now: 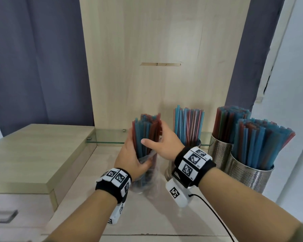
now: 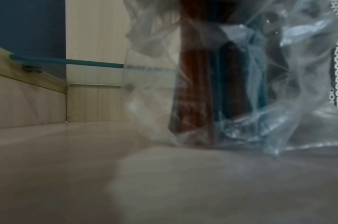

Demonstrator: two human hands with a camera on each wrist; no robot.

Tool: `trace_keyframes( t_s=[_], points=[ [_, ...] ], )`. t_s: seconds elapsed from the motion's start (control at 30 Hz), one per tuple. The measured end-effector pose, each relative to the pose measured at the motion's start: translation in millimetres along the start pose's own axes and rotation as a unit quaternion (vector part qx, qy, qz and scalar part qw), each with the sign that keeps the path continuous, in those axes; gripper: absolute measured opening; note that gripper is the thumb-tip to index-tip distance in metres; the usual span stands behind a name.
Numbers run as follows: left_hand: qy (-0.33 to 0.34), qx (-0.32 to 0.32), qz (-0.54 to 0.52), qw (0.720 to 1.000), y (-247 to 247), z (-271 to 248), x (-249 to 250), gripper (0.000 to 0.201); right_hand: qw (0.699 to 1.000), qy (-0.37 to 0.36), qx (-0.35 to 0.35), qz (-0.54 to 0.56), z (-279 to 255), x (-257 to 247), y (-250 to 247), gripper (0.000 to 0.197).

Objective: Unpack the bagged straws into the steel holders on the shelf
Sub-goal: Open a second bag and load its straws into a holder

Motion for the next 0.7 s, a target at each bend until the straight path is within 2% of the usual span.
trace_keyframes(
  t_s=[0.13,0.3,0.5,0.57,0.7],
  points=[
    [-0.036,0.014,0.018,0.999,-1.2,0.7,-6.4,0.110,0.998,-0.001,0.045,-0.036,4.5,6.8,-7.0,0.058],
    [-0.058,0.053,0.083,0.993,-0.8,1.7,-11.0,0.090,0.997,0.015,0.069,-0.006,4.2,18.4,0.2,0.050],
    [-0.060,0.086,0.151,0.983,-4.5,0.9,-12.1,0.085,0.996,0.017,0.081,0.018,4.0,19.2,2.0,0.041],
    [-0.055,0.090,0.136,0.985,-4.3,0.9,-14.4,0.089,0.995,0.017,0.089,0.028,3.4,19.2,2.6,0.036],
    [-0.099,0.040,0.060,0.992,-3.3,-2.0,-12.3,0.091,0.995,0.030,0.080,0.040,2.0,23.5,8.5,0.039]
  ],
)
Point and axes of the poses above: each hand's wrist, its own z-axis towards the middle knuckle, its own y-axis out of the palm, x = y × z, the point moved 5 cm from there along z, towards the middle knuckle, and after that the axes turned 10 degrees about -y, right-handed, at the moved point
